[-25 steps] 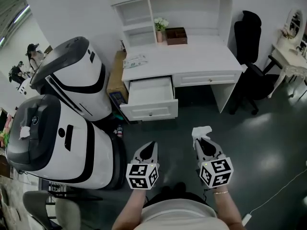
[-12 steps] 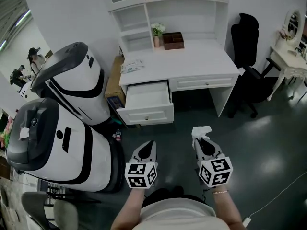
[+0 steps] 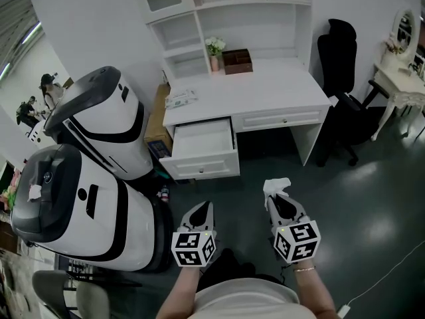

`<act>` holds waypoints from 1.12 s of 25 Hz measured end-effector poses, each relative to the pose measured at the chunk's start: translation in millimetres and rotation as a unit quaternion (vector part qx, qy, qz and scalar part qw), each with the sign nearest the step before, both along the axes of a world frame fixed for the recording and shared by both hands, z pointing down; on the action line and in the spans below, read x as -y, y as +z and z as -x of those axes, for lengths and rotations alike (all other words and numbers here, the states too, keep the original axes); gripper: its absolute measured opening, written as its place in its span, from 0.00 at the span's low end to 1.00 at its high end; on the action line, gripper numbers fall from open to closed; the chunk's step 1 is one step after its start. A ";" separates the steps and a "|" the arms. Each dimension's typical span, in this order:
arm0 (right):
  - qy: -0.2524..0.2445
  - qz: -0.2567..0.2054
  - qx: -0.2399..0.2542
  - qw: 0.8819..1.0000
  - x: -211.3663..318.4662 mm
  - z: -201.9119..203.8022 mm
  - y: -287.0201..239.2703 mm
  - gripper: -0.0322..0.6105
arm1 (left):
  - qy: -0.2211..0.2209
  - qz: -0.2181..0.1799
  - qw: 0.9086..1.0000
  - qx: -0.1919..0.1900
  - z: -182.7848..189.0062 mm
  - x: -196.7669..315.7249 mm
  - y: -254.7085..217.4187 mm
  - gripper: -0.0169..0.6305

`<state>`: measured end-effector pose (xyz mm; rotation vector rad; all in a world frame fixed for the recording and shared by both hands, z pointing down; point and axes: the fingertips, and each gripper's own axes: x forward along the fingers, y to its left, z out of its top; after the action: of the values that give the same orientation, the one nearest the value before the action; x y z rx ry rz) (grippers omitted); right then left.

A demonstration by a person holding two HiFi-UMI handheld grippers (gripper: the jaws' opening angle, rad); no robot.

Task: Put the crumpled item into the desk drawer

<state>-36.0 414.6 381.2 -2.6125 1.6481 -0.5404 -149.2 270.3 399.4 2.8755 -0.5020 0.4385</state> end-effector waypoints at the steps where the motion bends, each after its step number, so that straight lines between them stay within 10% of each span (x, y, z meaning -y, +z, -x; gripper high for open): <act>1: 0.000 0.000 0.001 1.000 1.1 -1.3 1.2 0.11 | -0.002 0.000 1.000 0.002 -0.3 1.4 1.2 0.01; 28: 0.018 0.007 -0.014 1.000 137.0 -109.7 0.8 0.11 | 0.001 0.019 1.000 0.003 -104.6 146.3 15.2 0.01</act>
<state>73.7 277.6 382.0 -2.6654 1.6068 -0.5187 -44.6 124.0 414.6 2.8386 -0.4876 0.4536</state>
